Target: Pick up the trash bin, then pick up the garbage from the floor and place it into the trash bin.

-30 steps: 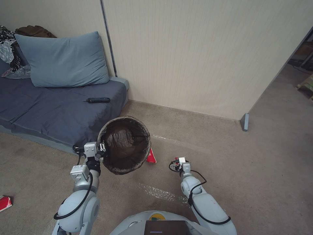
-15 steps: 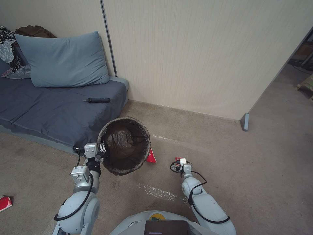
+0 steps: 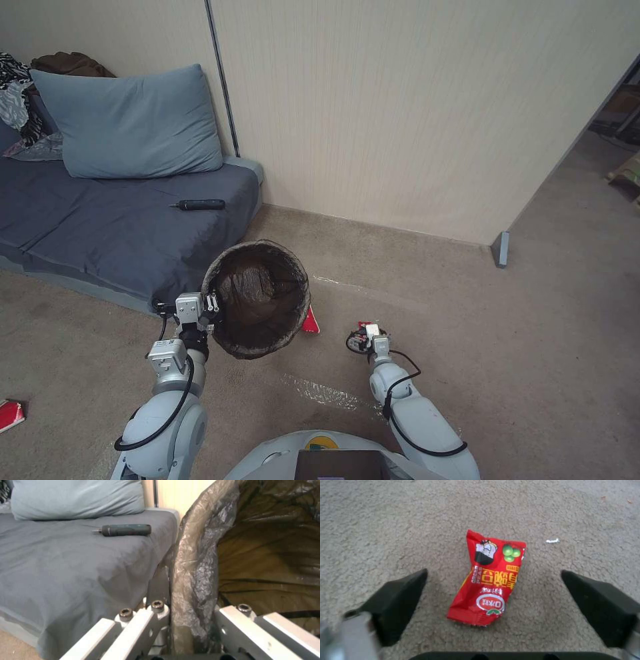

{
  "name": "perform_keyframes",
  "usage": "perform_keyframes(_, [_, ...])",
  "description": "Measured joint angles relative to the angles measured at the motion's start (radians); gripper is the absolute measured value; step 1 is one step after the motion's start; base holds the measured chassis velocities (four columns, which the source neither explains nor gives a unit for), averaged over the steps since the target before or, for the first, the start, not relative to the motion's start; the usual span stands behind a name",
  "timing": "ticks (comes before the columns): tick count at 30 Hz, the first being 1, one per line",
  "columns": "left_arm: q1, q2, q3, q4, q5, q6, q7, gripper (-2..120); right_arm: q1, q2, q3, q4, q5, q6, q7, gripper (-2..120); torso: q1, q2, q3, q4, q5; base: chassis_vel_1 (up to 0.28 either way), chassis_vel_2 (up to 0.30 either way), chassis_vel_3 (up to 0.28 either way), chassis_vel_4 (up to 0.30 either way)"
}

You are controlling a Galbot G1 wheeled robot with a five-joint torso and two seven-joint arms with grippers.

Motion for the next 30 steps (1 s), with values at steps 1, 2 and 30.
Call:
perform_keyframes(1, [0.0, 0.0, 0.0, 0.0, 0.0, 0.0, 0.0, 3, 0.0, 0.0, 0.0, 0.0, 0.0, 0.0, 0.0, 95, 0.0, 0.0, 0.0, 0.0, 0.0, 0.0, 0.0, 0.0, 0.0])
perform_keyframes(2, [0.0, 0.0, 0.0, 0.0, 0.0, 0.0, 0.0, 3, 0.001, 0.0, 0.0, -0.002, -0.001, 0.002, 0.0, 91, 0.0, 0.0, 0.0, 0.0, 0.0, 0.0, 0.0, 0.0, 0.0])
perform_keyframes(30, [0.001, -0.002, 0.002, 0.002, 0.003, -0.003, -0.003, 3, 0.015, 0.016, 0.02, -0.083, -0.04, 0.055, -0.022, 25, 0.0, 0.0, 0.0, 0.0007, 0.0008, 0.0, 0.0, 0.0, 0.0])
